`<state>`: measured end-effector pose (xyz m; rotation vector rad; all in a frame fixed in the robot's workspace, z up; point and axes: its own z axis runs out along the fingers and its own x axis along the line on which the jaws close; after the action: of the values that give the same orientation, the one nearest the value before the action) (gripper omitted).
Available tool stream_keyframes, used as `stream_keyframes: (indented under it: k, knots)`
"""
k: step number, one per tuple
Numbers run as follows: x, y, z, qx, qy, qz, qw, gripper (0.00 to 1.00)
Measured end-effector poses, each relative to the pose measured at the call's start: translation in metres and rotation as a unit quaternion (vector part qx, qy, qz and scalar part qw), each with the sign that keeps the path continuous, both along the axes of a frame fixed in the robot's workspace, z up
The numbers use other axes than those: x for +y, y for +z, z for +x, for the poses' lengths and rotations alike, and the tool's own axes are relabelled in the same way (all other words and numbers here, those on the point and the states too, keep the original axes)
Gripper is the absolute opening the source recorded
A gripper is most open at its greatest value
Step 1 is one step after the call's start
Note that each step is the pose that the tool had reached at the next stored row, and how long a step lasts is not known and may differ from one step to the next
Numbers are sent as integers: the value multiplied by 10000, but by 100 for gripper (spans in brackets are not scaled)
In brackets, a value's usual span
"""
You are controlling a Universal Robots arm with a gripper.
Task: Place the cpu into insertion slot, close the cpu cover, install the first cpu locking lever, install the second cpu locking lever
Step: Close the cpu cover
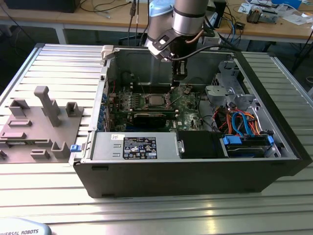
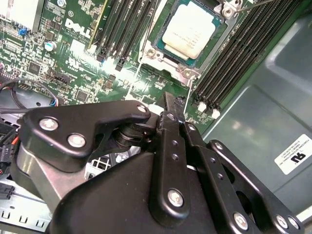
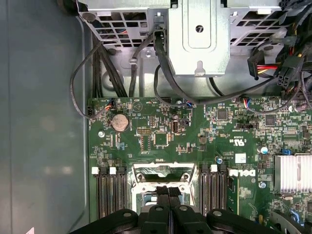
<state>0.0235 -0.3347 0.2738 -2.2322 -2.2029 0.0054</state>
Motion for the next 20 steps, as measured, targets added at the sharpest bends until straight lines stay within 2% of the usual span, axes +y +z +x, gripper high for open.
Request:
stream_keyframes:
  k: [5, 20]
  knots:
    - [0, -1, 44, 0, 0, 0, 10000, 11]
    - [0, -4, 105, 0, 0, 0, 10000, 11]
